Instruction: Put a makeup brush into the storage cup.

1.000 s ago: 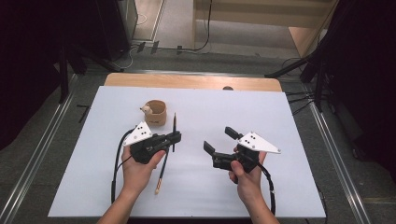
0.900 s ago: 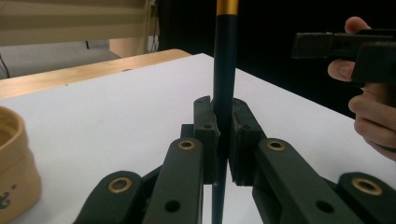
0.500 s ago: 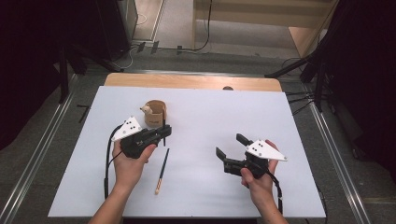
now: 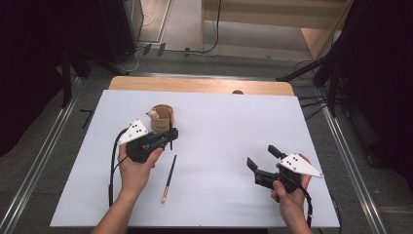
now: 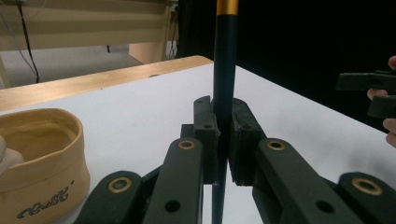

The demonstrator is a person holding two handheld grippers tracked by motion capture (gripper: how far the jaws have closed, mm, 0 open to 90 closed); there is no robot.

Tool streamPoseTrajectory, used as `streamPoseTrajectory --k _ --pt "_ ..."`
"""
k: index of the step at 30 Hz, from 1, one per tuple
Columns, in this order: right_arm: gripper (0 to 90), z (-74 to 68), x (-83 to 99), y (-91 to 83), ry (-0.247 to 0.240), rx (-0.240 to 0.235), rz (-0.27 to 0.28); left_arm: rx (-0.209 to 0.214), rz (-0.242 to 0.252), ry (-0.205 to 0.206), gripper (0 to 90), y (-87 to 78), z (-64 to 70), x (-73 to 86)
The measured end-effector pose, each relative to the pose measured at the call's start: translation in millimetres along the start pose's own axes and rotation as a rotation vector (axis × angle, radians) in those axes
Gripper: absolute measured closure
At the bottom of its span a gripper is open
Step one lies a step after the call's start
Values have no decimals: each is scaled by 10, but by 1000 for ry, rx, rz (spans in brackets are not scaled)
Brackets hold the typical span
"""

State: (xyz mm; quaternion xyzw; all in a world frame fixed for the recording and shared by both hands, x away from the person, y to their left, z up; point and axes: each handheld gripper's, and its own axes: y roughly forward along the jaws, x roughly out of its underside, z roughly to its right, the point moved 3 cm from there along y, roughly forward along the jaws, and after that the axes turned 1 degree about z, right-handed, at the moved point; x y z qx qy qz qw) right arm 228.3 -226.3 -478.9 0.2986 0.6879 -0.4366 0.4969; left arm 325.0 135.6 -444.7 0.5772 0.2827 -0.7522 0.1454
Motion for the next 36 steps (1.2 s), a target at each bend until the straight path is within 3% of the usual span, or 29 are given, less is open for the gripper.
streamPoseTrajectory --k 20,36 --pt "136 400 226 -303 2 99 -9 -37 12 4 848 45 -133 -66" --pt "136 617 428 -532 14 144 -29 -100 41 10 848 89 -313 -96"
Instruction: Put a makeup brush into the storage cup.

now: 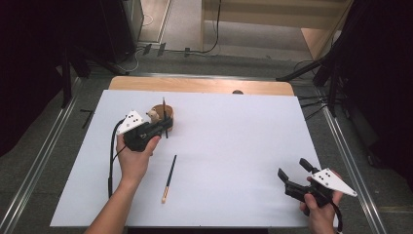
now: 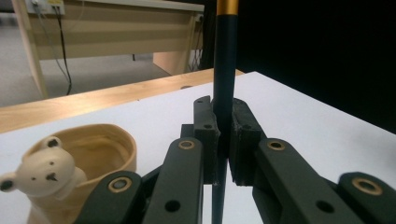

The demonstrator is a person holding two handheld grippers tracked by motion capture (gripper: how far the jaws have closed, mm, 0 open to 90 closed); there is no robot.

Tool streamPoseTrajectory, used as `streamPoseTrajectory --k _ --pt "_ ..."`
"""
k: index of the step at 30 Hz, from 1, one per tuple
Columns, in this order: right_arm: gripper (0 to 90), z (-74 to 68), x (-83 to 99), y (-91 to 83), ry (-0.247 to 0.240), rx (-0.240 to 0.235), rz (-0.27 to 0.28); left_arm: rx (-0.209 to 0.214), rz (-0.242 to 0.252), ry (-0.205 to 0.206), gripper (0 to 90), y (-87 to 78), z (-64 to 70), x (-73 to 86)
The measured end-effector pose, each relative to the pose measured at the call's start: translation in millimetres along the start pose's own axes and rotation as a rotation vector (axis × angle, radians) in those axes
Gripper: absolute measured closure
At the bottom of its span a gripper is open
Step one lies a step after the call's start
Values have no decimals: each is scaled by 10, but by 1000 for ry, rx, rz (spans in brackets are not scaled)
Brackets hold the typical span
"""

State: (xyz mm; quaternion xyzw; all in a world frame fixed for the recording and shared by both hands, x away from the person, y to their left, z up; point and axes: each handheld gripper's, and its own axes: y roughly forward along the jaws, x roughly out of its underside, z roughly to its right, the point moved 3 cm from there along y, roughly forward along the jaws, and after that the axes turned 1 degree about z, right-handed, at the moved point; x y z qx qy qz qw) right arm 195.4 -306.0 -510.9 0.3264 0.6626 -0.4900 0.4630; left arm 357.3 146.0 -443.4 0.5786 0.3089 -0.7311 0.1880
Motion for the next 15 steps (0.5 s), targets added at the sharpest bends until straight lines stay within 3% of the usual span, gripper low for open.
streamPoseTrajectory --k 6,15 --pt "137 16 34 -4 -1 3 -4 -37 29 1 848 26 -89 -49" --pt "138 -5 80 -12 0 -3 -10 -92 70 -34 847 69 -254 -27"
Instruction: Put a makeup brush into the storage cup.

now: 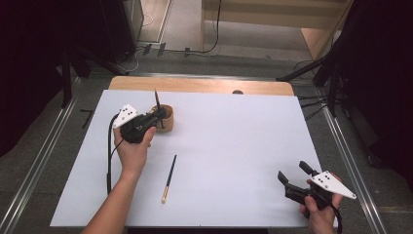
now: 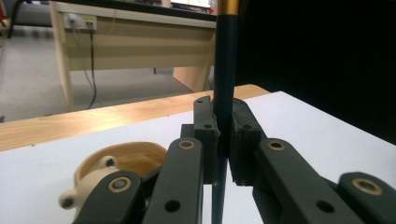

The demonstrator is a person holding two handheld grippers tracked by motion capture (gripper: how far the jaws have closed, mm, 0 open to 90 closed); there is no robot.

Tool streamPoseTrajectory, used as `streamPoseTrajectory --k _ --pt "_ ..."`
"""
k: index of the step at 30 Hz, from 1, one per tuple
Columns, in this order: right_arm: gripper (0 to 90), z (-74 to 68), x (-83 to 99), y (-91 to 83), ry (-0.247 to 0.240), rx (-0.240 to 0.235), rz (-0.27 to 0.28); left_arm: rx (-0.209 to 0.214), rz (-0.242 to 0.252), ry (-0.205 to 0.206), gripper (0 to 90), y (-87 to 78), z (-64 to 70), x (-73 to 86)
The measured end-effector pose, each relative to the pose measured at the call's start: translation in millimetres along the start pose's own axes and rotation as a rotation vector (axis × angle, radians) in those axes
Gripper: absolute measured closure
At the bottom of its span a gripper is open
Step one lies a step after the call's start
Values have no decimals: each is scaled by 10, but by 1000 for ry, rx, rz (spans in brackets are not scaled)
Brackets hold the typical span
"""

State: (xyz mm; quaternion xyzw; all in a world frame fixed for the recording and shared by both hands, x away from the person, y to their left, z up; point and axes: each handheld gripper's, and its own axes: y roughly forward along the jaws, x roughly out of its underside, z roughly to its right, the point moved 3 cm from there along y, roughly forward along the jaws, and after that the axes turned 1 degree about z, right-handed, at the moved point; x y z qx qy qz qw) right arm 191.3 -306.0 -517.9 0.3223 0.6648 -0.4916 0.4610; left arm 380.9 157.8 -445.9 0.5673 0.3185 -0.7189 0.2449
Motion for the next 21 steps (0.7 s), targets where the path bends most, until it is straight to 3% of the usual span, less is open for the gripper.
streamPoseTrajectory --k 21 --pt "138 51 87 -57 -1 -8 0 -54 26 11 847 136 -118 -31"
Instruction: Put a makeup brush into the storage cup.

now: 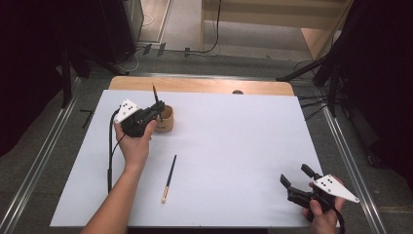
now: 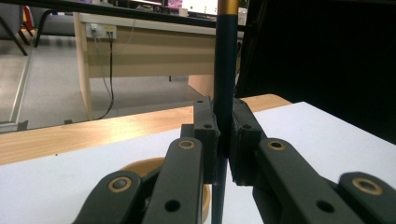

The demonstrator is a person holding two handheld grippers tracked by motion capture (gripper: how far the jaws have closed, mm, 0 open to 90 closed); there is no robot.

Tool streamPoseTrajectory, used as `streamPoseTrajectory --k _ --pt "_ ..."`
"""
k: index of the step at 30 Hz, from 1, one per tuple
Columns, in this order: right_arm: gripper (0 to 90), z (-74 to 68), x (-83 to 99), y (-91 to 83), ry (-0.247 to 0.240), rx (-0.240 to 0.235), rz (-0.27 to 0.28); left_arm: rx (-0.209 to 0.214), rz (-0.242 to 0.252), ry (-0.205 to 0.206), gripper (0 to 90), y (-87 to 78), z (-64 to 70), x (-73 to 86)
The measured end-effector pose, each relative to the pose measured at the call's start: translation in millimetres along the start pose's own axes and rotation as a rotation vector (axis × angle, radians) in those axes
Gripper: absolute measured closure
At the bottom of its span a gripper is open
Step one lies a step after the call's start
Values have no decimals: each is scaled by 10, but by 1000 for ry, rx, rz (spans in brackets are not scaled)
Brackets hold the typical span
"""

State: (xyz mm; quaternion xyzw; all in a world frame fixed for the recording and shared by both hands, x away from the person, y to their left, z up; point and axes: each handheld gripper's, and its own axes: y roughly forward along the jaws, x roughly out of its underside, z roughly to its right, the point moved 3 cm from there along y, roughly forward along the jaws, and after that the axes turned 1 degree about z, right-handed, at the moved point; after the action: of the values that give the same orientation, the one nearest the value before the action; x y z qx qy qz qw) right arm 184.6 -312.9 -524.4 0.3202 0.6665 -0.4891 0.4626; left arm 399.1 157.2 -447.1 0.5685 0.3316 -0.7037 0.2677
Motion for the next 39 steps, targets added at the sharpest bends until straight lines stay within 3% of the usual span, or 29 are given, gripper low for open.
streamPoseTrajectory --k 17,25,29,31,39 --pt "139 31 -26 -61 11 -8 36 -82 1 21 847 230 -76 15" --pt "139 -12 -36 -81 -2 -20 40 -113 -30 19 844 317 -69 93" --pt "139 -9 -35 -88 -2 -22 39 -130 -50 41 845 367 -22 134" --pt "139 -9 -43 -89 -3 -23 44 -158 -65 52 845 384 -6 160" --pt "139 -48 -55 -70 -13 -30 42 -191 -87 34 845 417 13 273"
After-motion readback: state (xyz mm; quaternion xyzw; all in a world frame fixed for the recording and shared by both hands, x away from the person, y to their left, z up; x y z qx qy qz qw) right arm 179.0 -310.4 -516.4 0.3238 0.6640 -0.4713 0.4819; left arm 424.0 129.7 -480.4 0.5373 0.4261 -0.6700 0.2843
